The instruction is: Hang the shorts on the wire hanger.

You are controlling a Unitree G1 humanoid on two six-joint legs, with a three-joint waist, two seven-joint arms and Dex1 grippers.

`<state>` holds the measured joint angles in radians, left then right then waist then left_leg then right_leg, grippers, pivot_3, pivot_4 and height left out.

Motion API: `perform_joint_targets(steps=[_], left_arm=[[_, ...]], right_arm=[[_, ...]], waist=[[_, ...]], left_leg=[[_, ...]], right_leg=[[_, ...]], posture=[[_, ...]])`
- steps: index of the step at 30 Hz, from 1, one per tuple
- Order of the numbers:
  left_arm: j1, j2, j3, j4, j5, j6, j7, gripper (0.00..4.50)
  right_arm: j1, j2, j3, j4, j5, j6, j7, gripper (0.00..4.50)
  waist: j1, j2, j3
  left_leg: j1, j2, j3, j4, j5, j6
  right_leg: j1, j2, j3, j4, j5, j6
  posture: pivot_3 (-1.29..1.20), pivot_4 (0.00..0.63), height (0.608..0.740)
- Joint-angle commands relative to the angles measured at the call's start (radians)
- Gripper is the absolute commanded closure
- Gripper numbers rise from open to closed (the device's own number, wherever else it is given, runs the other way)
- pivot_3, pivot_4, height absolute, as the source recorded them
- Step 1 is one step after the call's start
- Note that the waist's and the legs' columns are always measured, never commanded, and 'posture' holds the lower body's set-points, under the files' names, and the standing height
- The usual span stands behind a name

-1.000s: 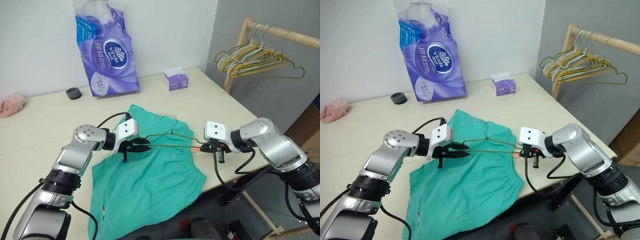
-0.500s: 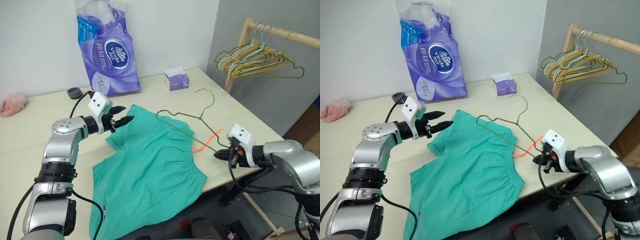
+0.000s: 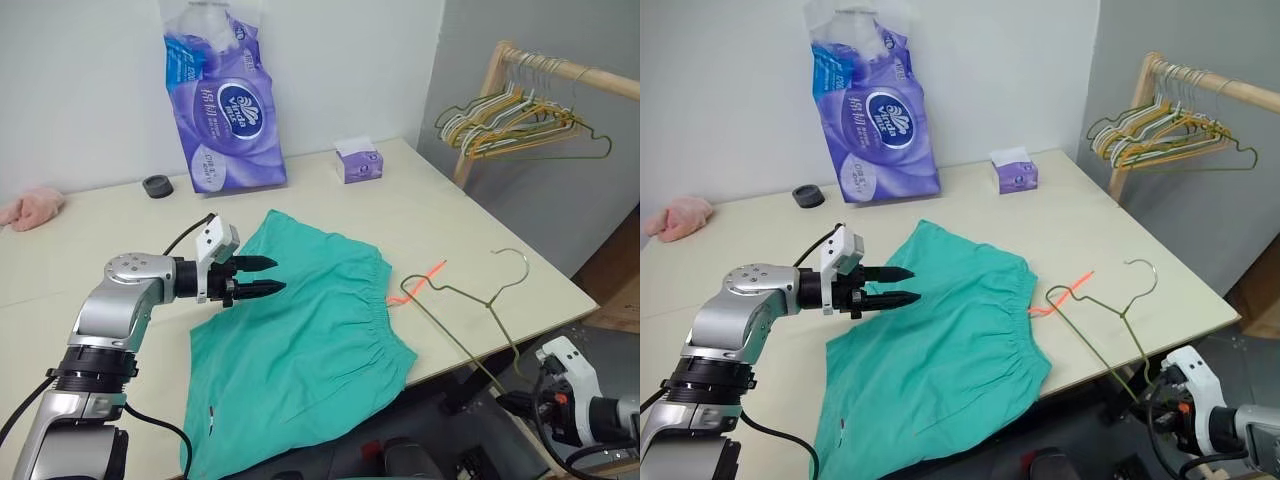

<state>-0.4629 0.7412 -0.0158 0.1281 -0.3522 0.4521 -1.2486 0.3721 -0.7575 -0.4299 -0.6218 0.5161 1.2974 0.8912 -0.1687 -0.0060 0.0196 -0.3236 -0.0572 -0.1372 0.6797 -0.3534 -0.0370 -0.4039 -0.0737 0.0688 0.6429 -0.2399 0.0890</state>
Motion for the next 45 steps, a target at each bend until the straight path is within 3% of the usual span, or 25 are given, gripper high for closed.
perform_joint_targets(steps=[1,19,24,30,39,45], left_arm=[[-0.038,-0.002,-0.005,0.000,0.004,-0.011,0.005,1.75],[0.001,0.015,0.015,-0.025,0.013,-0.028,0.055,1.75],[-0.004,0.010,0.017,-0.017,0.014,-0.038,0.073,1.75],[-0.024,0.004,0.028,0.016,0.022,-0.060,0.110,1.75],[-0.007,0.005,0.041,0.008,0.018,-0.070,0.141,1.75],[0.011,-0.003,0.061,-0.013,0.001,-0.062,0.159,1.75]], right_arm=[[-0.057,-0.028,0.028,-0.016,0.042,-0.023,-0.006,4.50],[-0.228,-0.169,0.218,0.140,0.103,-0.058,0.009,4.50],[-0.389,-0.140,0.241,0.251,0.147,-0.008,0.000,4.50],[-0.520,-0.200,0.365,0.349,0.143,-0.017,0.058,4.50],[-0.650,-0.180,0.535,0.427,0.132,0.006,0.055,4.50],[-0.768,-0.043,0.521,0.524,0.154,0.076,-0.006,4.50]], waist=[[-0.001,0.000,0.000],[0.006,-0.001,0.001],[0.005,-0.001,0.001],[0.008,-0.001,0.001],[0.008,-0.001,0.001],[0.014,-0.001,0.001]], left_leg=[[0.000,0.000,0.000,0.000,0.000,0.000],[0.000,0.000,0.000,0.000,0.000,0.000],[0.000,0.000,0.000,0.000,0.000,0.000],[-0.001,0.000,-0.001,0.000,0.000,-0.001],[-0.001,0.000,-0.001,0.000,0.000,-0.001],[-0.001,0.000,-0.002,0.000,0.001,-0.003]], right_leg=[[0.000,0.000,0.000,0.000,0.000,0.000],[0.000,-0.001,0.000,0.000,0.000,0.000],[0.000,-0.001,0.000,0.000,0.000,0.000],[-0.001,-0.001,0.000,0.000,0.000,0.000],[-0.001,-0.002,-0.001,0.000,0.000,0.000],[-0.002,-0.002,-0.001,0.000,0.000,0.000]], posture=[[-0.27,0.000,0.740],[-0.23,0.000,0.740],[-0.22,0.000,0.740],[-0.22,0.000,0.740],[-0.18,0.000,0.740],[-0.17,0.000,0.740]])
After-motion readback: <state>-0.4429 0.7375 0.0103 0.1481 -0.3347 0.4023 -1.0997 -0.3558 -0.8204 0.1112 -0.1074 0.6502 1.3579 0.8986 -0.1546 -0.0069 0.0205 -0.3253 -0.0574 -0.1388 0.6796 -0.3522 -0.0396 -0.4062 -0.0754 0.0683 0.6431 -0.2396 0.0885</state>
